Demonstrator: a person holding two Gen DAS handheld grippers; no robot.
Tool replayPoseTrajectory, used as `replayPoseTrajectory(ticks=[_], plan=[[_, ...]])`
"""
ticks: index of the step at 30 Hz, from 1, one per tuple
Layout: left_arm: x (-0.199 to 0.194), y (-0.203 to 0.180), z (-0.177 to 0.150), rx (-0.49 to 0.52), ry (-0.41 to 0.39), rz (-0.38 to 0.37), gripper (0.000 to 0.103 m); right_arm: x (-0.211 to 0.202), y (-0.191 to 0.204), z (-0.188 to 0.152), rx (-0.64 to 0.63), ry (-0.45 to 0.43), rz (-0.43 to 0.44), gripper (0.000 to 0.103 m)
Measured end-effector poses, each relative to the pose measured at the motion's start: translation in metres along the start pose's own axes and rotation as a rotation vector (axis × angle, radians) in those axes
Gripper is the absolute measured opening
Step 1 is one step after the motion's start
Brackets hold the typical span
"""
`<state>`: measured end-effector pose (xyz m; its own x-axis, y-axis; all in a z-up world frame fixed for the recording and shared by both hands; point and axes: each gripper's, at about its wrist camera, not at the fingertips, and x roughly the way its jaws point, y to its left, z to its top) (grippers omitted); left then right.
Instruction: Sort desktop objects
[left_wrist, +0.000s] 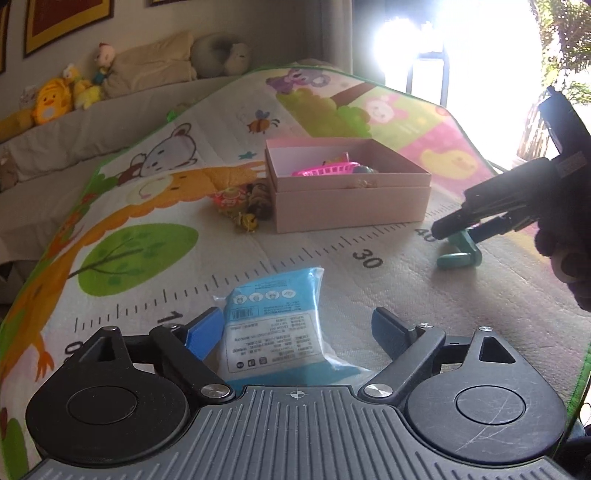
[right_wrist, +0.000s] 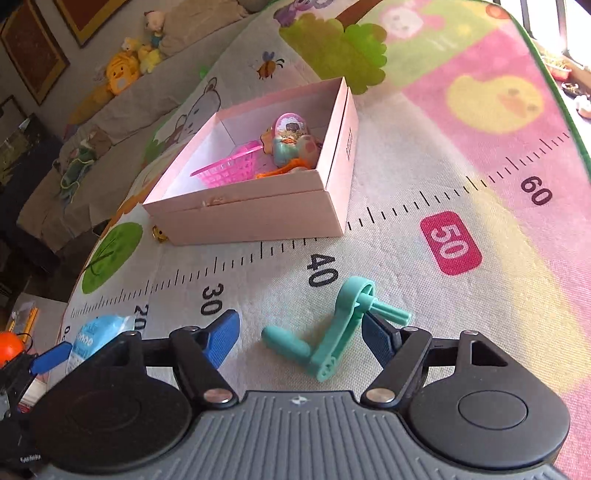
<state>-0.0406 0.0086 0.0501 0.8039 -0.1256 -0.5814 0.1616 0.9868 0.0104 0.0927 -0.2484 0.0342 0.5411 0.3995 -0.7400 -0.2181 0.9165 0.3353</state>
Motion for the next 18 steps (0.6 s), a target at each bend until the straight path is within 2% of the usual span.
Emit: replayPoseTrajectory(ticks=[3, 4, 7, 11, 16, 17, 18], plan=[[0.002, -0.001, 0.001, 0.008, 0.005, 0.002, 0.094, 0.012, 0.016, 0.001, -0.106, -0.048, -0.04, 0.067], [0.002, 0.0, 0.001, 0.008, 0.007, 0.004, 0.094, 0.015, 0.024, -0.002, -0.153, -0.058, -0.06, 0.062], [0.006, 0.004, 0.0, -0.009, 0.02, 0.014, 0.094, 0.022, 0.037, -0.012, -0.241, -0.076, -0.129, 0.037], [0.016, 0.009, 0.001, -0.038, 0.042, 0.021, 0.094, 0.025, 0.036, -0.013, -0.264, -0.097, -0.173, 0.027], [0.03, 0.007, 0.003, -0.03, 0.089, 0.033, 0.082, 0.021, 0.038, -0.014, -0.277, -0.083, -0.178, 0.012], [0.031, 0.006, 0.003, -0.027, 0.094, 0.035, 0.08, 0.018, 0.039, -0.018, -0.279, -0.081, -0.167, 0.011], [0.032, 0.006, 0.003, -0.024, 0.097, 0.04, 0.074, 0.014, 0.04, -0.021, -0.286, -0.085, -0.161, 0.011]])
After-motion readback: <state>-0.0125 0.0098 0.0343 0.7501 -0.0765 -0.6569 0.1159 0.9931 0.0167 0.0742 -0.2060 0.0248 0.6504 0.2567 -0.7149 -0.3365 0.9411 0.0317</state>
